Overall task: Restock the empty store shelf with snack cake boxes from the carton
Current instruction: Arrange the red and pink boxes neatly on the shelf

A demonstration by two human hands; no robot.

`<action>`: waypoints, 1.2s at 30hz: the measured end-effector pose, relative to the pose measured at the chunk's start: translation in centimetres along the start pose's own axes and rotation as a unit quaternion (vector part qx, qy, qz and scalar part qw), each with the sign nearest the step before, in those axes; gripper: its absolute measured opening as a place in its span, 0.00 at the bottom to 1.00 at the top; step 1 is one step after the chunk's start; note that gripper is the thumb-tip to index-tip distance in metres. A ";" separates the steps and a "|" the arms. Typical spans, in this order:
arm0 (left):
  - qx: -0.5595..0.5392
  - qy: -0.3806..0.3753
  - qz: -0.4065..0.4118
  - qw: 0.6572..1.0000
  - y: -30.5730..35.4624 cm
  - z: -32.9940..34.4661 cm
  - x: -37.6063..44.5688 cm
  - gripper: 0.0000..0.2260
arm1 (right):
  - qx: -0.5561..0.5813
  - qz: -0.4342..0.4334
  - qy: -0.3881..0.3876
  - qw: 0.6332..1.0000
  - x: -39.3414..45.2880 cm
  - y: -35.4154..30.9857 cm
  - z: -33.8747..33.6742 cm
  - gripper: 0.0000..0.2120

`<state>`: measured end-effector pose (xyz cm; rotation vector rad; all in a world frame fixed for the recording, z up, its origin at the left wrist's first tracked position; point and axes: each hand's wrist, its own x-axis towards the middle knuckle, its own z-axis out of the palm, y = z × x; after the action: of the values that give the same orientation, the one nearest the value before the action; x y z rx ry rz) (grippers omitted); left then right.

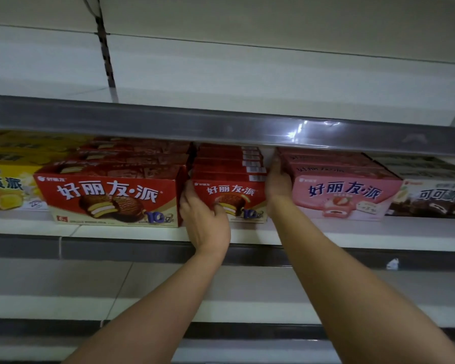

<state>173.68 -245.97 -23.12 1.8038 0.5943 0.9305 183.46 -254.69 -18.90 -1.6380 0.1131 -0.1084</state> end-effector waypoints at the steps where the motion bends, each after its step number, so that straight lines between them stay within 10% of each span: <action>1: 0.005 0.026 0.011 1.000 0.6 0.1 -0.7 0.30 | -0.056 -0.036 0.021 0.998 -0.7 0.1 -0.6 0.25; 6: 0.009 0.009 0.081 0.997 4.5 2.3 -3.1 0.28 | -0.115 -0.199 0.125 0.965 -1.4 0.1 -5.8 0.11; 10: 0.022 -0.076 0.135 0.988 6.5 5.1 -5.3 0.20 | -0.202 -0.171 0.231 0.936 2.7 -0.9 -14.4 0.13; 21: -0.004 -0.078 -0.032 0.996 8.5 13.4 -10.7 0.22 | -0.597 -0.174 -0.089 0.778 12.4 0.0 -26.7 0.53; 36: -0.029 -0.061 -0.021 0.998 6.1 17.5 -8.0 0.27 | -0.620 -0.269 -0.162 0.719 13.2 -1.2 -27.3 0.36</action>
<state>183.13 -263.81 -24.08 1.7753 0.5215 0.7955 192.78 -283.43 -15.73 -2.9802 -0.7405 -0.2112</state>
